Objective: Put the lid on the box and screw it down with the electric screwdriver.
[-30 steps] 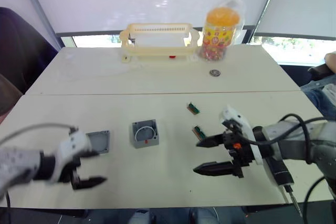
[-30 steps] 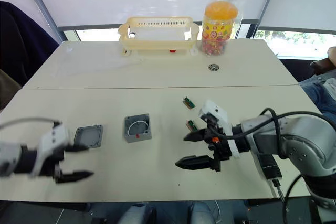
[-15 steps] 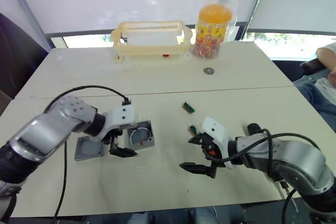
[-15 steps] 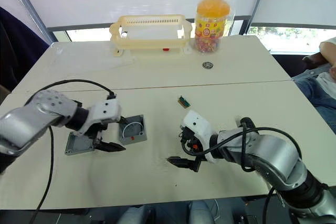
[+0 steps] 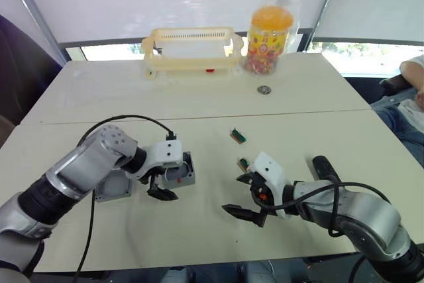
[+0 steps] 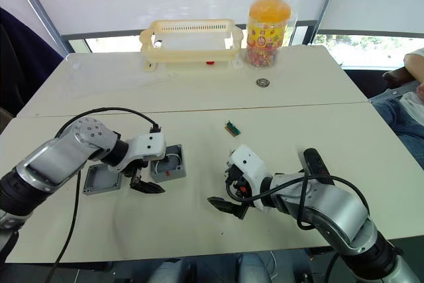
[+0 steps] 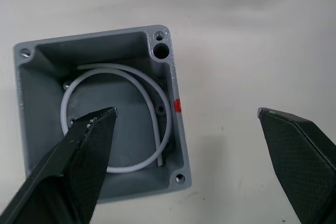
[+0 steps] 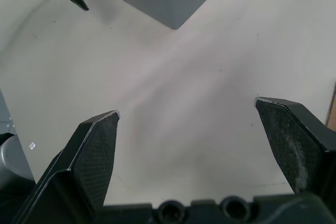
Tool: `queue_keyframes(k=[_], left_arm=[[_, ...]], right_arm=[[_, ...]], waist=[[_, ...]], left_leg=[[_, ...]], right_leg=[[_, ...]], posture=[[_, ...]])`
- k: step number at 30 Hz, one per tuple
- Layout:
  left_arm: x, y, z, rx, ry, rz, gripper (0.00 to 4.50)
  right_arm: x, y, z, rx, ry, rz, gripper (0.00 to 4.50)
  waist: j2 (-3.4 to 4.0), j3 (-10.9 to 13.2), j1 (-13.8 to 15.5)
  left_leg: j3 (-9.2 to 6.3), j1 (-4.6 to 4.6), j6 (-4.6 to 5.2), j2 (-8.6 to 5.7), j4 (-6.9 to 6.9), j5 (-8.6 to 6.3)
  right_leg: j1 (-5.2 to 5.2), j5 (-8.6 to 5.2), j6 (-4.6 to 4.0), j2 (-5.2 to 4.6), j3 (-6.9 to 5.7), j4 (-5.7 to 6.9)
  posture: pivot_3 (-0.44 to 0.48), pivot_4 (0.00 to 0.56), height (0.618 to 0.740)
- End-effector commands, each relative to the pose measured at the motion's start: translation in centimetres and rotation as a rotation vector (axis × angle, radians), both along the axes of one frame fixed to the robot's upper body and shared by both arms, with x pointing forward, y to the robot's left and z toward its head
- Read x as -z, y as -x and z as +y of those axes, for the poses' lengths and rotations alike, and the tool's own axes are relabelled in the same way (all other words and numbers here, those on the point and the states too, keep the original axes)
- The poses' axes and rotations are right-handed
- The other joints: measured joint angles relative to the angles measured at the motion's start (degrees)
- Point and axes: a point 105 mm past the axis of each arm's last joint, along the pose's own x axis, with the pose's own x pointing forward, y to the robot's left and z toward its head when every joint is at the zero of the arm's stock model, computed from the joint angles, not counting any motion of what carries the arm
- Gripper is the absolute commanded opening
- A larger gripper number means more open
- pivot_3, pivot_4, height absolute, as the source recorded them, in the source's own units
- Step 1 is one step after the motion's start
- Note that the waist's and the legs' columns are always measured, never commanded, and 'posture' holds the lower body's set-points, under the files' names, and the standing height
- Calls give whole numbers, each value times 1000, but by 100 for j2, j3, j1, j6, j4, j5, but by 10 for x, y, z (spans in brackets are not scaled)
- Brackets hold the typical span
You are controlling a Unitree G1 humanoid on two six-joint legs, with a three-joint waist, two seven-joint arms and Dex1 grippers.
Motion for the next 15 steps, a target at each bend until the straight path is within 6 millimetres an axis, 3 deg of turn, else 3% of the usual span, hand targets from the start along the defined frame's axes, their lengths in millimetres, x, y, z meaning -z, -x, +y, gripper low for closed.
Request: queue_keyframes(k=[1, 6, 15], left_arm=[[2, -1, -4, 22, -4, -11, 2589], [9, -4, -2, 18, -18, -5, 46], [12, -5, 1, 52, -38, 16, 46]], right_arm=[[-20, -2, 3, -6, -42, -77, 4500], [-36, 5, 8, -39, -121, -81, 4500], [-44, 21, 1, -83, -154, -28, 4500]], waist=[[0, 0, 1], [2, -2, 2], [1, -5, 7]], left_leg=[[0, 0, 0, 0, 0, 0], [-1, 0, 0, 0, 0, 0], [-3, 13, 0, 4, 1, 0]], right_leg=[[0, 0, 0, 0, 0, 0], [0, 0, 0, 0, 0, 2], [13, 0, 0, -2, 0, 7]], posture=[[0, 150, 740], [0, 150, 740], [0, 150, 740]])
